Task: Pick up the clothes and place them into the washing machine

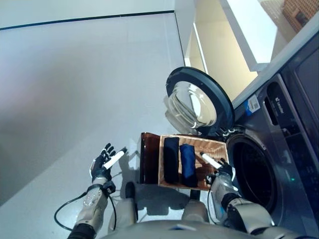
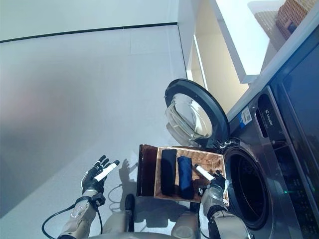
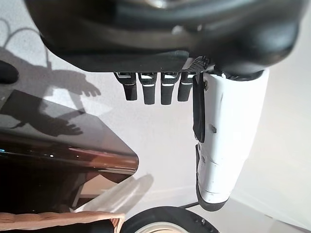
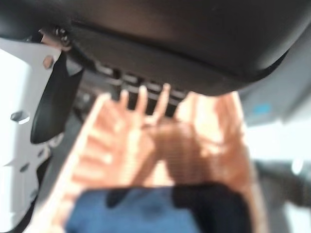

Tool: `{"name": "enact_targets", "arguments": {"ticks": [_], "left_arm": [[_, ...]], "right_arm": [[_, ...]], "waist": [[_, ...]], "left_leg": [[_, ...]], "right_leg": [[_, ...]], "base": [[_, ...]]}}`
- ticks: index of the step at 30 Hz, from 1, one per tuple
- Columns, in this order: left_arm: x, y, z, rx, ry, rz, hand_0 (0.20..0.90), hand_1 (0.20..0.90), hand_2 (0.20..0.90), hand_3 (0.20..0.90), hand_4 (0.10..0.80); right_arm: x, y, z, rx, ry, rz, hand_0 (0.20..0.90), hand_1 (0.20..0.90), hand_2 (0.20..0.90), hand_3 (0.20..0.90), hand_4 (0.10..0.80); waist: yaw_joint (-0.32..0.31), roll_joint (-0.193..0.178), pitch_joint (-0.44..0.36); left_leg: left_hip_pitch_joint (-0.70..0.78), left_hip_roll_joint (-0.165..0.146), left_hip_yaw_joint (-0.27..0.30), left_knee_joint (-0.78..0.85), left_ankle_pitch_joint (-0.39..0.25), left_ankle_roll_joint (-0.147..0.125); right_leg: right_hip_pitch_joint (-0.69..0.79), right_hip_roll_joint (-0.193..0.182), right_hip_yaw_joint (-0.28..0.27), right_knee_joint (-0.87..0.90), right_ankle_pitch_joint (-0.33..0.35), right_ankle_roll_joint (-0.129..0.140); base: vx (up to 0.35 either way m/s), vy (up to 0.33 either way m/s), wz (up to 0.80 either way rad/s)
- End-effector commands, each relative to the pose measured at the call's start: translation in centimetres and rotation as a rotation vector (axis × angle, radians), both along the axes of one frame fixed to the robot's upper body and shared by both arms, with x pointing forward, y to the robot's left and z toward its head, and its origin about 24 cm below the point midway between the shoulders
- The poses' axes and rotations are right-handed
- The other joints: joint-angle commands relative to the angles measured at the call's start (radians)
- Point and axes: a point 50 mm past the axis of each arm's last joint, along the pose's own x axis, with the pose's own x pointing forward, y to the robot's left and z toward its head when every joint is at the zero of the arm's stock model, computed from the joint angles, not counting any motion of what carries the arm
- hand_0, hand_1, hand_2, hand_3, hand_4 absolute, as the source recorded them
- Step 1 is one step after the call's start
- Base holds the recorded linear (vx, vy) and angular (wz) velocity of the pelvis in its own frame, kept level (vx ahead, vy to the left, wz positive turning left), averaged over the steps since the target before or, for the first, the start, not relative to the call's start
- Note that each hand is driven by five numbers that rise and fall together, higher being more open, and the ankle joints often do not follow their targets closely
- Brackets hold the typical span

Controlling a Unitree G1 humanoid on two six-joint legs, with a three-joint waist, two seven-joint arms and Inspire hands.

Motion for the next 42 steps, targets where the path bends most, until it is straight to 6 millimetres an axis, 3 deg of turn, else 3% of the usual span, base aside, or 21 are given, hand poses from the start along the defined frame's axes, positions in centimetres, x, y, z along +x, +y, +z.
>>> {"name": "enact_targets", "arguments": {"ticks": [1, 6, 13, 19, 25, 37, 42], "left_arm": [[2.5, 1.1, 3.3, 0.066, -0.196, 0.017, 0.9, 0.9, 0.9, 0.9, 0.8], [3.2, 0.8, 4.9, 0.062, -0.269, -0.057, 0.9, 0.9, 0.9, 0.9, 0.8], [3.2, 0.7, 5.5, 0.07, -0.281, -0.096, 0.9, 0.9, 0.9, 0.9, 0.8], [3.3, 0.9, 5.8, 0.075, -0.29, -0.083, 0.9, 0.9, 0.9, 0.9, 0.8], [3.2, 0.7, 6.5, 0.081, -0.312, -0.113, 0.9, 0.9, 0.9, 0.9, 0.8], [3.5, 1.3, 8.1, 0.092, -0.383, -0.073, 0.9, 0.9, 0.9, 0.9, 0.8], [3.4, 1.1, 8.5, 0.086, -0.399, -0.096, 0.9, 0.9, 0.9, 0.9, 0.8]], "right_arm": [[3.4, -0.7, 2.5, -0.22, -0.013, 0.125, 0.9, 0.9, 0.9, 0.9, 0.8], [5.8, -0.9, 4.2, -0.316, 0.031, 0.243, 0.9, 0.9, 0.9, 0.9, 0.8], [7.3, -2.1, 6.0, -0.359, -0.003, 0.193, 0.9, 0.9, 0.9, 0.9, 0.8], [7.9, -2.3, 6.6, -0.424, 0.035, 0.208, 0.9, 0.9, 0.9, 0.9, 0.8], [7.3, -3.9, 7.0, -0.512, 0.138, 0.167, 0.9, 0.9, 0.9, 0.9, 0.8], [8.5, -3.9, 8.2, -0.499, 0.065, 0.131, 0.9, 0.9, 0.9, 0.9, 0.8], [8.4, -4.7, 8.6, -0.518, 0.098, 0.111, 0.9, 0.9, 0.9, 0.9, 0.8]], "waist": [[0.043, -0.008, 0.036], [0.081, 0.015, 0.083], [0.093, 0.035, 0.109], [0.105, 0.04, 0.114], [0.121, 0.058, 0.12], [0.133, 0.063, 0.138], [0.144, 0.069, 0.143]], "left_leg": [[-0.032, 0.032, -0.056, 0.081, -0.038, -0.052], [-0.13, 0.014, -0.085, 0.205, -0.073, -0.039], [-0.232, 0.0, -0.09, 0.355, -0.134, -0.023], [-0.29, 0.001, -0.093, 0.434, -0.17, -0.018], [-0.337, -0.009, -0.097, 0.474, -0.185, -0.009], [-0.408, -0.027, -0.107, 0.527, -0.199, 0.01], [-0.44, -0.035, -0.116, 0.545, -0.202, 0.014]], "right_leg": [[-0.018, -0.056, 0.0, 0.009, 0.093, 0.001], [-0.076, -0.074, 0.006, 0.101, 0.073, -0.002], [-0.166, -0.084, 0.031, 0.219, 0.021, -0.009], [-0.222, -0.082, 0.049, 0.295, -0.015, -0.015], [-0.262, -0.09, 0.053, 0.326, -0.027, -0.017], [-0.316, -0.095, 0.057, 0.359, -0.03, -0.019], [-0.344, -0.099, 0.056, 0.385, -0.038, -0.022]], "base": [[-0.05, 0.001, 0.03], [-0.108, 0.02, 0.18], [-0.051, 0.06, 0.15], [-0.014, 0.02, -0.05], [-0.01, 0.018, 0.03], [-0.006, 0.0, 0.02], [-0.016, 0.003, 0.04]]}}
